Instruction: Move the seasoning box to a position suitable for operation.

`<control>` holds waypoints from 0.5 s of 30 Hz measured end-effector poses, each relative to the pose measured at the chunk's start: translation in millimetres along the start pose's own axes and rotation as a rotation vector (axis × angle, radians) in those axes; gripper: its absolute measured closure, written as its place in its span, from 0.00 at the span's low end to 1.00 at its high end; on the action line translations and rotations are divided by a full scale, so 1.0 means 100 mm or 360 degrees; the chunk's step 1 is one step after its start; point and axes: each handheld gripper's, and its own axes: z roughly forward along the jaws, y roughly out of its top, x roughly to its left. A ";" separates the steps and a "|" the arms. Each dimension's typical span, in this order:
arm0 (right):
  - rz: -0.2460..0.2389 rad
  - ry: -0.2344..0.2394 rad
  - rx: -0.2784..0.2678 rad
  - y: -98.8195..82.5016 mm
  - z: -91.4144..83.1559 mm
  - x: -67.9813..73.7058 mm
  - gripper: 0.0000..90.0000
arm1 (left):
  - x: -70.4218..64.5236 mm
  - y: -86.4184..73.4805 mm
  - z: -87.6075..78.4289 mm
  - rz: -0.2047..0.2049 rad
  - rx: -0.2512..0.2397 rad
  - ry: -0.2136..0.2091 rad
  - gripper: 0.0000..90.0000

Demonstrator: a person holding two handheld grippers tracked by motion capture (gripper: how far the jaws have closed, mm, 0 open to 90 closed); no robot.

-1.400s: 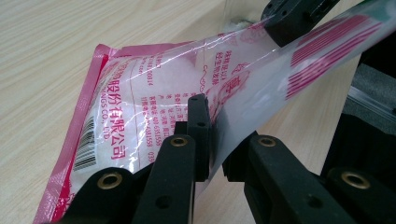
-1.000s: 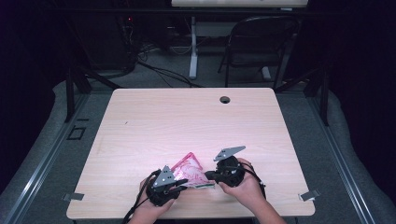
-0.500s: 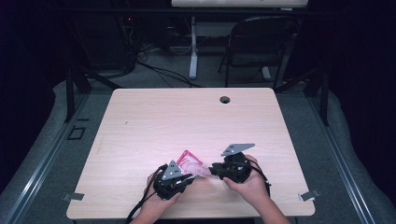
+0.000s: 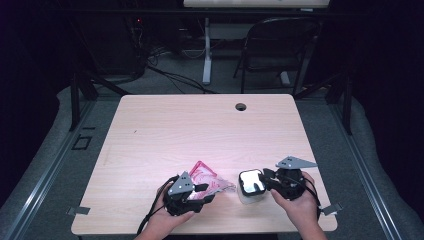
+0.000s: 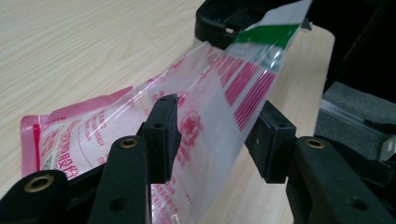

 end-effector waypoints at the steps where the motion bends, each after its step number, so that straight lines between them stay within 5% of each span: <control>1: 0.0029 -0.0015 -0.0003 -0.03 -0.01 -0.03 0.77 | -0.01 0.01 -0.01 0.0002 -0.0008 -0.0002 0.62; 6: 0.0130 -0.0068 -0.0045 -0.10 -0.02 -0.15 0.78 | -0.03 0.11 -0.09 -0.0009 -0.0018 -0.0051 0.62; 10: 0.0157 -0.0046 -0.0024 -0.13 0.02 -0.19 0.83 | -0.06 0.21 -0.17 -0.0021 -0.0079 -0.0103 0.62; 15: 0.0175 0.0005 -0.0028 -0.14 0.04 -0.21 0.88 | -0.02 0.34 -0.25 -0.0019 -0.0156 -0.0076 0.64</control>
